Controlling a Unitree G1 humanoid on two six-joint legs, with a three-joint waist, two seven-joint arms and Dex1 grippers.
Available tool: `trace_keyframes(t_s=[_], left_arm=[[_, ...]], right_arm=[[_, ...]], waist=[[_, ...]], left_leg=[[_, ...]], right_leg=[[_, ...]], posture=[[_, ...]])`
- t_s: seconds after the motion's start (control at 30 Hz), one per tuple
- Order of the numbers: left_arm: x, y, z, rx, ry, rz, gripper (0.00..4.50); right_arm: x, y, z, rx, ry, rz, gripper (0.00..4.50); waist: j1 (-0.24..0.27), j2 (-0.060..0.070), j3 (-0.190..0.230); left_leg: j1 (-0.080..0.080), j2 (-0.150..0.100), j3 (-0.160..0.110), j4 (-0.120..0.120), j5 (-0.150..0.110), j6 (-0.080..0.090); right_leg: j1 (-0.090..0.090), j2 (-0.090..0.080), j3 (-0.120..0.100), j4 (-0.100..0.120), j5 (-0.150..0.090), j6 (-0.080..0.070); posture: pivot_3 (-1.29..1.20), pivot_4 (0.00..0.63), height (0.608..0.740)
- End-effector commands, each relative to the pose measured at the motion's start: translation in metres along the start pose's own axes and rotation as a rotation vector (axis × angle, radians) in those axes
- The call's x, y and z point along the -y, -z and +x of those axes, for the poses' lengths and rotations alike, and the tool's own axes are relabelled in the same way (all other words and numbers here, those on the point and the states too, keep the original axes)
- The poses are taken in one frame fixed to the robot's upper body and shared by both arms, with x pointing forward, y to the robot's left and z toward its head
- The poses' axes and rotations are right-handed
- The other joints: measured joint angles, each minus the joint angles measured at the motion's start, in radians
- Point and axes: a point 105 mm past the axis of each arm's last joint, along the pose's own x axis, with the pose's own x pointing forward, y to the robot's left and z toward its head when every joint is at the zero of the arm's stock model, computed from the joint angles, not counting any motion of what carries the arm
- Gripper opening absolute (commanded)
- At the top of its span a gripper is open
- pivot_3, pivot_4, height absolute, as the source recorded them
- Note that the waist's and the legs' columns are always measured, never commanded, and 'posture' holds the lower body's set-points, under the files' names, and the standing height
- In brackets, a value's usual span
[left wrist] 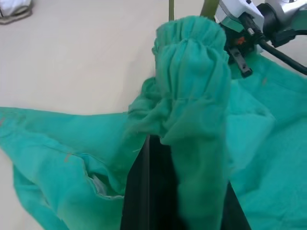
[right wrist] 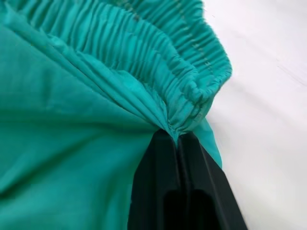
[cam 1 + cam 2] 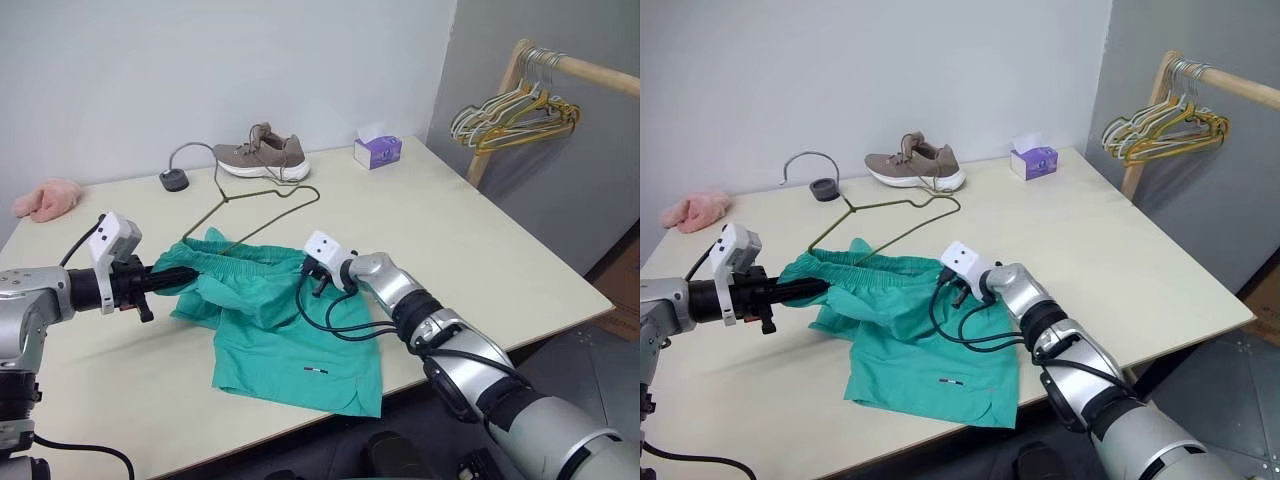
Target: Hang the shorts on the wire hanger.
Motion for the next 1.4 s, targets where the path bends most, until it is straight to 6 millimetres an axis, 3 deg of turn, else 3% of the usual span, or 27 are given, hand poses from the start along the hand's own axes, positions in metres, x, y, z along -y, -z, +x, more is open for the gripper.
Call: trace_keyframes(t_s=[0.03,0.3,0.57,0.77,0.93,1.17,1.4], left_arm=[[0.005,-0.024,-0.015,0.088,0.003,0.003,0.0],[0.017,-0.022,-0.022,0.078,0.095,-0.129,0.0],[0.013,-0.018,-0.026,0.03,0.104,-0.129,0.0],[0.009,-0.029,-0.027,0.081,0.114,-0.128,0.0],[0.023,-0.03,-0.019,0.107,0.191,-0.156,0.0],[0.047,-0.028,-0.015,0.08,0.29,-0.139,0.0],[0.033,-0.017,-0.021,0.019,0.199,-0.115,0.0]], right_arm=[[0.037,0.004,-0.025,0.033,0.12,-0.004,0.05],[0.072,0.026,-0.087,0.051,0.262,0.06,0.05],[0.075,0.036,-0.125,0.05,0.332,0.124,0.05],[0.061,0.04,-0.129,0.046,0.28,0.251,0.05],[0.037,0.03,-0.123,0.08,0.159,0.357,0.05],[0.046,0.03,-0.119,0.07,0.209,0.376,0.05],[0.05,0.028,-0.121,0.074,0.216,0.346,0.05]], waist=[[0.0,0.0,0.0],[-0.002,0.0,0.0],[-0.001,0.001,0.001],[-0.001,0.002,0.001],[-0.001,0.002,0.001],[-0.001,0.002,0.002],[0.0,0.003,0.002]], left_leg=[[0.0,0.0,0.0,0.0,0.0,0.0],[0.0,0.0,0.0,0.0,0.0,0.0],[0.0,0.001,0.0,0.0,0.0,0.0],[0.0,0.001,0.0,0.0,0.0,0.0],[0.0,0.001,0.0,0.0,0.0,0.0],[0.0,0.001,0.001,-0.001,0.0,0.0],[0.0,0.001,0.001,-0.001,0.0,0.0]], right_leg=[[0.0,0.0,0.0,0.0,0.0,0.0],[0.001,0.0,0.0,0.0,0.0,0.0],[0.002,0.0,0.0,-0.002,0.0,0.0],[0.002,0.0,-0.001,-0.003,0.0,0.0],[0.003,0.0,0.0,-0.004,0.0,0.0],[0.003,0.0,0.0,-0.004,0.0,0.0],[0.003,0.0,0.0,-0.004,-0.001,0.0]], posture=[[-0.24,0.0,0.74],[-0.27,0.0,0.74],[-0.29,0.0,0.74],[-0.29,0.0,0.74],[-0.29,0.0,0.74],[-0.28,0.0,0.74],[-0.28,0.0,0.74]])
